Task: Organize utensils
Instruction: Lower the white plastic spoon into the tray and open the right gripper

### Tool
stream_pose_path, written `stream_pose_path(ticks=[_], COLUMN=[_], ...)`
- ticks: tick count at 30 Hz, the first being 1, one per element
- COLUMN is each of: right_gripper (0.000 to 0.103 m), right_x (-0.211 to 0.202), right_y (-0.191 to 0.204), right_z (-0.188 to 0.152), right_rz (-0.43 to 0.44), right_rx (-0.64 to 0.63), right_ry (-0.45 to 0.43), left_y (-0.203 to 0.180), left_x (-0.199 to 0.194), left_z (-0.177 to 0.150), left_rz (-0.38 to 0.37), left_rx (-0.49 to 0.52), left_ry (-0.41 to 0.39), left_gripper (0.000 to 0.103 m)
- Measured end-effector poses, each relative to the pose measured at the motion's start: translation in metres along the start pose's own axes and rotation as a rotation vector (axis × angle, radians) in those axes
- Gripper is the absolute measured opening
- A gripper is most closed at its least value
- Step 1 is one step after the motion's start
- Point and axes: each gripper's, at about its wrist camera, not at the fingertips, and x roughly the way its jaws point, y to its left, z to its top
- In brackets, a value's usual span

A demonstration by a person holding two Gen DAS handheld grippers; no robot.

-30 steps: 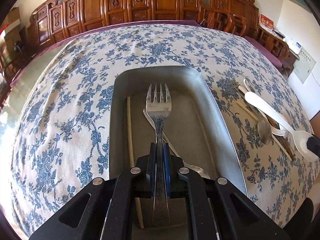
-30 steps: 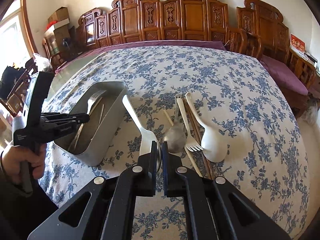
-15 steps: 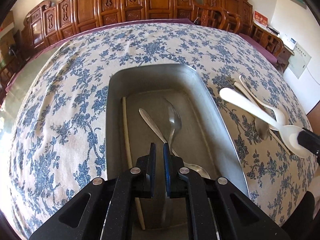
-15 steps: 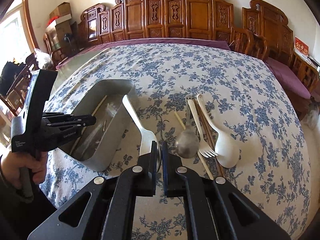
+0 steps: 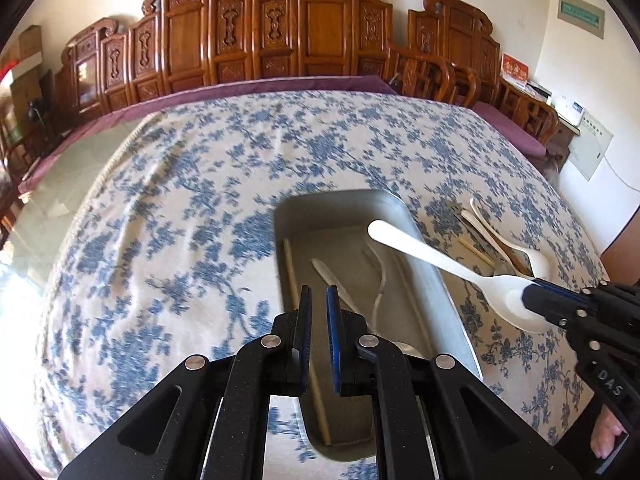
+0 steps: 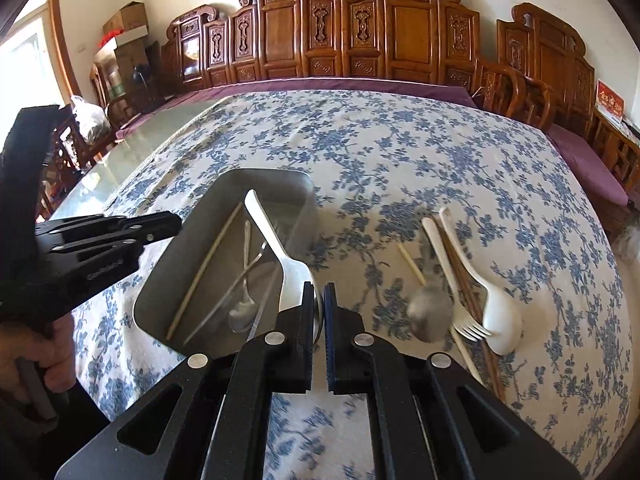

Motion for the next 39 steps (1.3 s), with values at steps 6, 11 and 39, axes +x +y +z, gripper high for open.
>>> stream_pose_path(ticks=[6,11,39], right_gripper=[0.006,0.006,0.021], right_x=[0.019,0.038,0.053], right_y=[0.021,0.035,0.045], right_z=[0.017,0.027,0.007], right_rz=[-0.042,-0.072,0.173], right_rx=[-0.034,-0.055,-0.001], right_ry=[0.012,0.039,0.089], left_y=[0.021,0.033,0.031], left_x=[-0.009,-0.012,-0.012], left_z=[0.003,0.004,0.007], left_rz=[0.016,0.023,0.014], left_rx=[-0.035,-0.056,-0.053], left_ry=[-0.022,-0.029,-0.036], left_gripper=[0.006,0.006,0.006])
